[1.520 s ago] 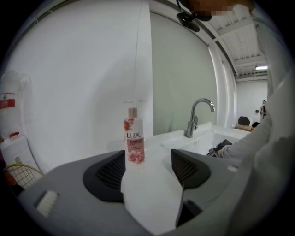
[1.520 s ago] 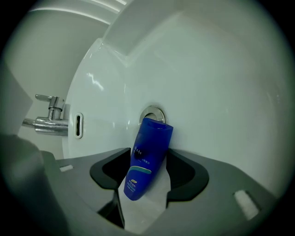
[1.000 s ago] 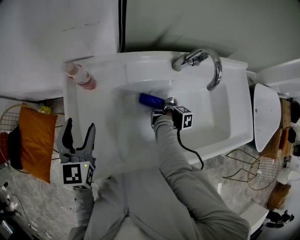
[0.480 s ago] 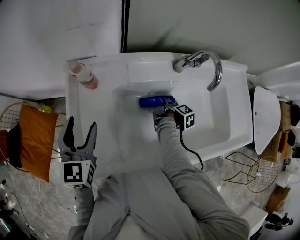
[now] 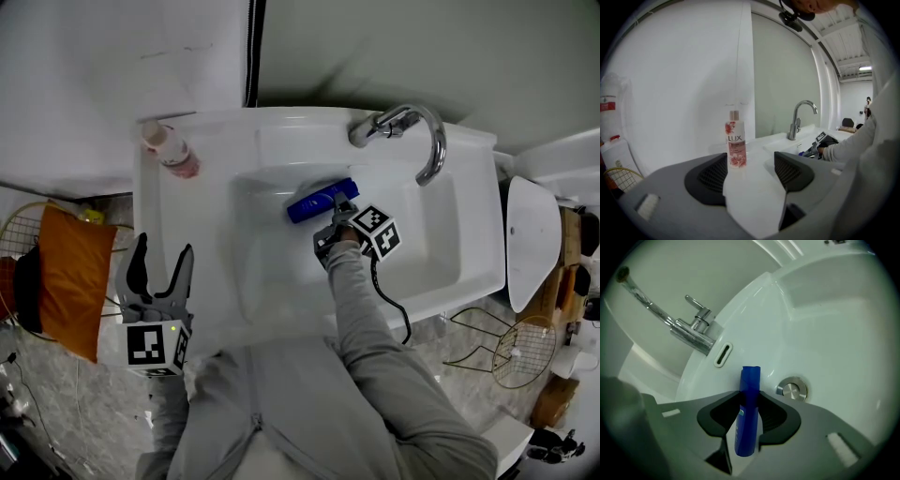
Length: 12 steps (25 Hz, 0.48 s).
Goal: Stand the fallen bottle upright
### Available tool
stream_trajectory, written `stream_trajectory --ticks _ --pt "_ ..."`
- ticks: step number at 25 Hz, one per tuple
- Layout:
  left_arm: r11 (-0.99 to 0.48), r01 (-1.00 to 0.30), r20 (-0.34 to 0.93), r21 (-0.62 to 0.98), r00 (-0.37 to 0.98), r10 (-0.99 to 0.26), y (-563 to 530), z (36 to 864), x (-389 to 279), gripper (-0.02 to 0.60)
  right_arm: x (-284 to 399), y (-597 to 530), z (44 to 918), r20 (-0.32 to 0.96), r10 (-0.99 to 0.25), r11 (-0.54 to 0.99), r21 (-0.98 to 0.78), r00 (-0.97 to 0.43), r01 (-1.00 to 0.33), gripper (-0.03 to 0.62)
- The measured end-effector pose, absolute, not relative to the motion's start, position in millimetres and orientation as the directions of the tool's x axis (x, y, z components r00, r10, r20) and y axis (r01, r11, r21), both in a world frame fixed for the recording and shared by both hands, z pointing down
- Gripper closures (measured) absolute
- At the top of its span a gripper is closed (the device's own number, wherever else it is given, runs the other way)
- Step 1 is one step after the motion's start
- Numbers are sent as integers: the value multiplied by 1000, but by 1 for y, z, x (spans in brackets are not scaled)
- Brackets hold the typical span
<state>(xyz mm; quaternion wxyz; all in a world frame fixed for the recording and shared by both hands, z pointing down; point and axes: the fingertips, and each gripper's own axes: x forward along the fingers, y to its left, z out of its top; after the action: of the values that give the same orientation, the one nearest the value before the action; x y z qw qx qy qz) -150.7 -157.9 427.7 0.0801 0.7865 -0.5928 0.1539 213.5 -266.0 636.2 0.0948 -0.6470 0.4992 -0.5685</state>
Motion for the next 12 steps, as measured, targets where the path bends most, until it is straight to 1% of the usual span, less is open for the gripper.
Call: stream_trajectory --ticks 7,12 --pt "-286 -957 326 -57 253 -911 -158 426 -149 242 204 -272 606 568 -800 -296 -652 -192 -698 474" --pt "-277 -960 329 -52 245 -912 -157 427 -151 242 187 -273 588 535 -816 -155 -565 -218 -810 476"
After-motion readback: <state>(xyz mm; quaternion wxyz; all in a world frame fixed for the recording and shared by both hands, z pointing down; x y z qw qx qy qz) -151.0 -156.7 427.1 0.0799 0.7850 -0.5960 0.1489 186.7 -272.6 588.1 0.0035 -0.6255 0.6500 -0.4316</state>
